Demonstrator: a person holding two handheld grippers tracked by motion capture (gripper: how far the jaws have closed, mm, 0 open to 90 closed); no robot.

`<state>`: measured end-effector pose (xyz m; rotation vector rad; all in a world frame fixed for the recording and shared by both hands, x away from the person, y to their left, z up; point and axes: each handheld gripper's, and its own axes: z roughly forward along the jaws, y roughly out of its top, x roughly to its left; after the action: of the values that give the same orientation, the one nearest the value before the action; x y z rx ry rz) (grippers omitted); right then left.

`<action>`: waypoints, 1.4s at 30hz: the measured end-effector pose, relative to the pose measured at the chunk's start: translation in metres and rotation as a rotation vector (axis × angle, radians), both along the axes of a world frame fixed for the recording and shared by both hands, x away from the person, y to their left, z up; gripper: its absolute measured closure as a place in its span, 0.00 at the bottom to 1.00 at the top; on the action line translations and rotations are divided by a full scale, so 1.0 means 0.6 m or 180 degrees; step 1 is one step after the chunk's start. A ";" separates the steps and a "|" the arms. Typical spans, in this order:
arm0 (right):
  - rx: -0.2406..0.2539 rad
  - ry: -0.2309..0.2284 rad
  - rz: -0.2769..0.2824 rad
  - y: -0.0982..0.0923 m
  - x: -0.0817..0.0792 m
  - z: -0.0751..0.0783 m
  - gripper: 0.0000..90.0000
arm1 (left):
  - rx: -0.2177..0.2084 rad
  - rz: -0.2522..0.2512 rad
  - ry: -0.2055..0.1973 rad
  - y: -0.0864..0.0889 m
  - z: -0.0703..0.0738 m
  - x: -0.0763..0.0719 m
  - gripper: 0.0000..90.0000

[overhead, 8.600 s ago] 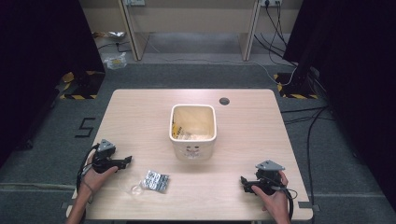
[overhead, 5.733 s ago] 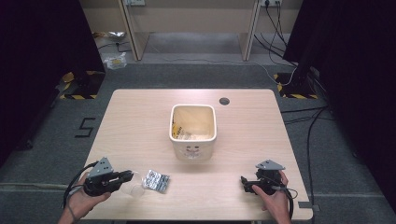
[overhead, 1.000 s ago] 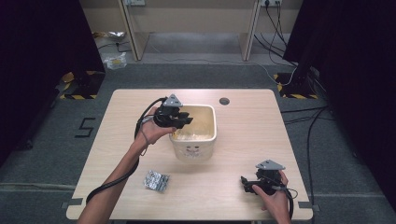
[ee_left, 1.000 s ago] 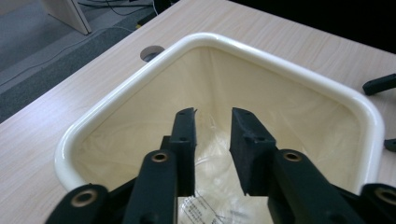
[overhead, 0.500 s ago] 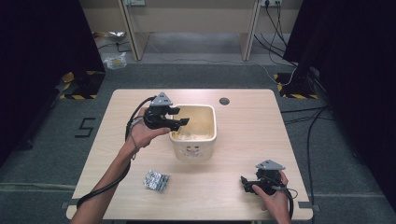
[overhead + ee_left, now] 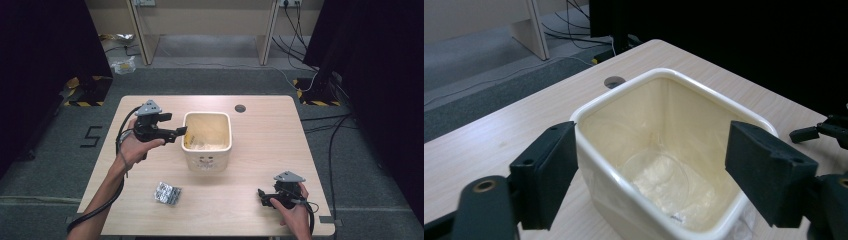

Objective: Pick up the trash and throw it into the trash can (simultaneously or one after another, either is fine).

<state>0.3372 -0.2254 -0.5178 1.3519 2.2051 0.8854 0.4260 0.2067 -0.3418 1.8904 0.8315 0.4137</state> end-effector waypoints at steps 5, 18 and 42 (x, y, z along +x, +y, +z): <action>0.0004 0.0000 -0.0005 0.000 0.000 0.000 0.00 | -0.0005 0.0042 -0.0006 0.019 -0.006 -0.015 0.21; -0.0001 0.0000 -0.0001 0.000 0.000 0.000 0.00 | 0.0004 0.0132 -0.0005 0.054 -0.026 -0.039 0.21; 0.0004 0.0003 -0.0006 0.000 0.000 0.000 0.00 | -0.0081 0.0073 0.0092 0.074 -0.083 -0.079 0.17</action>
<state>0.3370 -0.2252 -0.5179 1.3549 2.2039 0.8857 0.3787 0.2509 -0.3915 1.8687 0.8744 0.3891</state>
